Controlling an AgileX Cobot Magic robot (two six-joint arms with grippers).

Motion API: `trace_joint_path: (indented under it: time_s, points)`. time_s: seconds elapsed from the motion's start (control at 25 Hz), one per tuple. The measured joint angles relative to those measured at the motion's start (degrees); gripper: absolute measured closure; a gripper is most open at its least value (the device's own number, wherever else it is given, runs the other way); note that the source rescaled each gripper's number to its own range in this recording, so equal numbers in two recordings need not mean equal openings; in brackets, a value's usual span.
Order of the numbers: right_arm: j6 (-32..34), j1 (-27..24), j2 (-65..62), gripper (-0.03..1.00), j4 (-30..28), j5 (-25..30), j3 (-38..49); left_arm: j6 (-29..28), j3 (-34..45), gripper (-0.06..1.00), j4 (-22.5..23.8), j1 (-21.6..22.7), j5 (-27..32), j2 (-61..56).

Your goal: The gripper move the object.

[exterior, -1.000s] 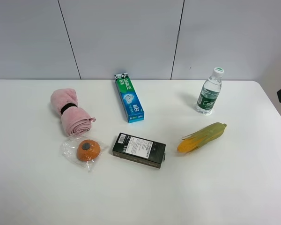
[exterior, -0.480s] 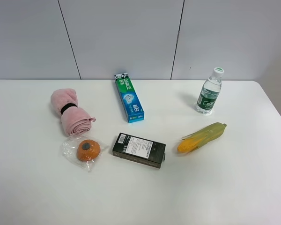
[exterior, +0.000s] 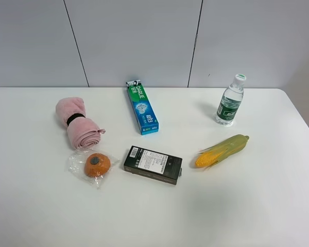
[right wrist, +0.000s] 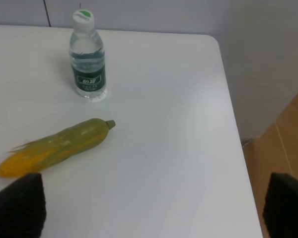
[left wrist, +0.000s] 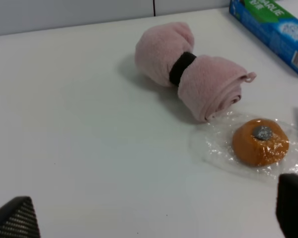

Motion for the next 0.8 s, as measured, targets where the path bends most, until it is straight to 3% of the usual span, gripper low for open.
trace_joint_path:
  time_s: [0.48,0.8]
  points:
    - [-0.06,0.0,-18.72,0.33,4.68,-4.73,19.15,0.0,0.0,-0.06,0.0,0.0,0.0,0.0]
    - [-0.22,0.0,-20.39,0.33,6.44,-4.47,22.24,0.0,0.0,-0.06,0.0,0.0,0.0,0.0]
